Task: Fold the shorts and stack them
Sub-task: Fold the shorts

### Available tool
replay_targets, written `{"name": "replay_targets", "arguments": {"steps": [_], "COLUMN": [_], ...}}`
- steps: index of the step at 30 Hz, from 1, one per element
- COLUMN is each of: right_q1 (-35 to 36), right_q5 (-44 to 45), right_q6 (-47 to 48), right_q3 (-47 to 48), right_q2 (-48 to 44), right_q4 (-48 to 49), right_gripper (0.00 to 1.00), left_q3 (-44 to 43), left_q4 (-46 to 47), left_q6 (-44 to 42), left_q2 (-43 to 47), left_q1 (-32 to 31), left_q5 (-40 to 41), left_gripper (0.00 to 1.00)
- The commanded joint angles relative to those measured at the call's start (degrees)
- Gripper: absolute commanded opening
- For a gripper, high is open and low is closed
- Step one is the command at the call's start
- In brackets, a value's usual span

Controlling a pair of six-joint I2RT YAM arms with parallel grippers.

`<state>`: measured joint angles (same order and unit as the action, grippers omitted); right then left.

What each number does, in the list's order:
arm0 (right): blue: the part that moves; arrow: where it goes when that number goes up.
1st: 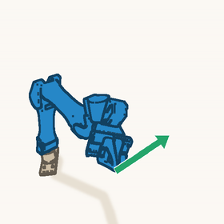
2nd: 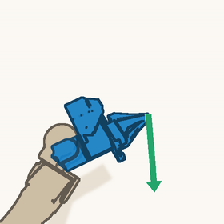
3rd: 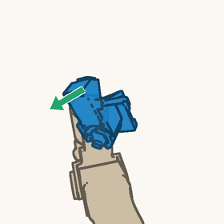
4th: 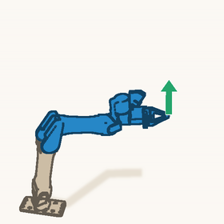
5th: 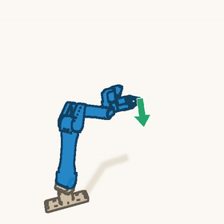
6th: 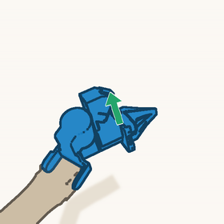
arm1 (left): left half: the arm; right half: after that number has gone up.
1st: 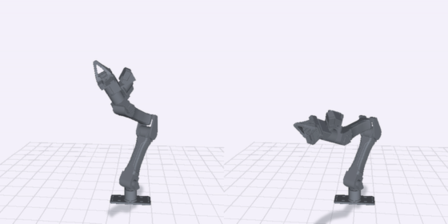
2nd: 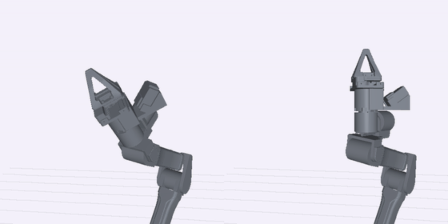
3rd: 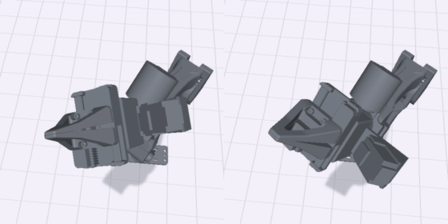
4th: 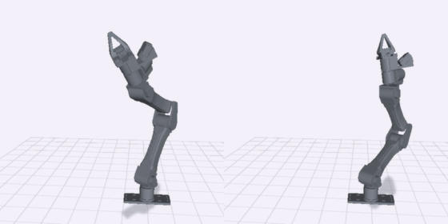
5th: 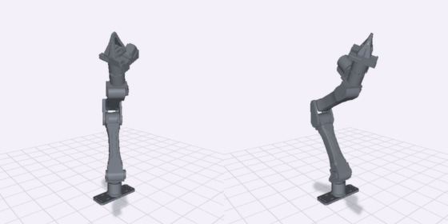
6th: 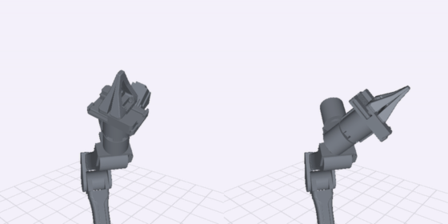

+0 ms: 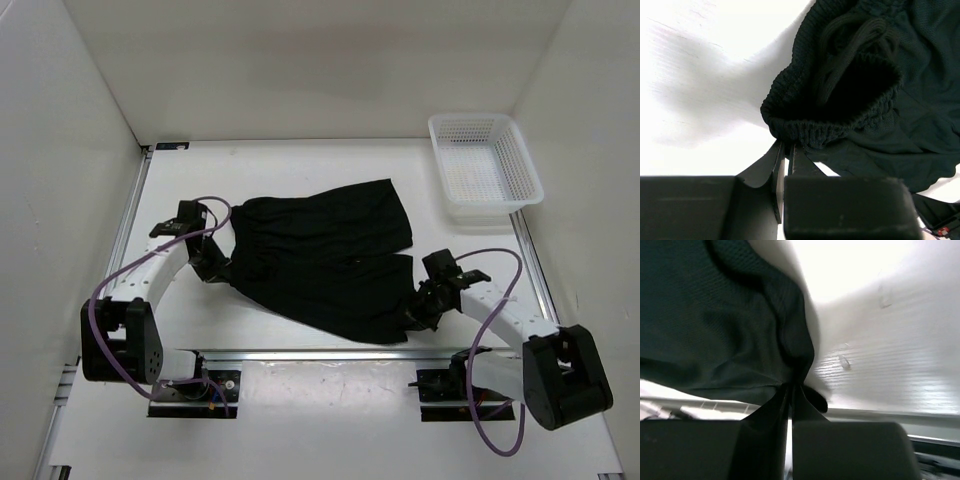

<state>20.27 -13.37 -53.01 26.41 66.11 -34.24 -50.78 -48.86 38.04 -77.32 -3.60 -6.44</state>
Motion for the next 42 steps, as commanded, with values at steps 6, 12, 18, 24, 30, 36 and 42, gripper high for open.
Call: {"name": "replay_targets", "arguments": {"steps": [6, 12, 18, 24, 30, 36, 42], "right_q1": [-0.7, -2.5, -4.4, -6.9, -10.7, -11.0, -8.5], "right_q5": [13.9, 16.6, 19.3, 19.9, 16.5, 10.6, 12.8], "right_q6": [9.1, 14.8, 17.5, 18.7, 19.9, 22.6, 23.8], "right_q3": [18.2, 35.4, 51.9, 70.3, 95.5, 98.6, 81.2], "right_q2": [-3.5, 7.8, 24.5, 41.8, 62.4, 65.7, 54.2], "right_q4": [-7.2, -7.8, -7.2, -6.7, -6.2, -4.2, -1.4], "right_gripper": [0.0, 0.0, 0.0, 0.0, 0.01, 0.95, 0.99], "left_q3": [-11.3, -26.5, -46.2, -63.5, -85.2, -91.1, -77.0], "left_q4": [-2.5, -7.9, -13.4, -16.9, -13.6, -11.3, -9.3], "left_q6": [1.5, 1.5, 2.0, 2.6, -1.1, -6.3, -9.9], "left_q2": [-2.1, -10.0, -24.3, -41.0, -56.9, -57.0, -48.1], "left_q1": [-0.3, -0.3, -0.3, 2.8, 4.8, 6.1, 6.1], "left_q5": [-1.5, 0.3, 1.9, -1.5, -7.3, -9.0, -2.0], "left_gripper": [0.1, 0.1, 0.1, 0.1, 0.3, 1.0, 1.0]}}
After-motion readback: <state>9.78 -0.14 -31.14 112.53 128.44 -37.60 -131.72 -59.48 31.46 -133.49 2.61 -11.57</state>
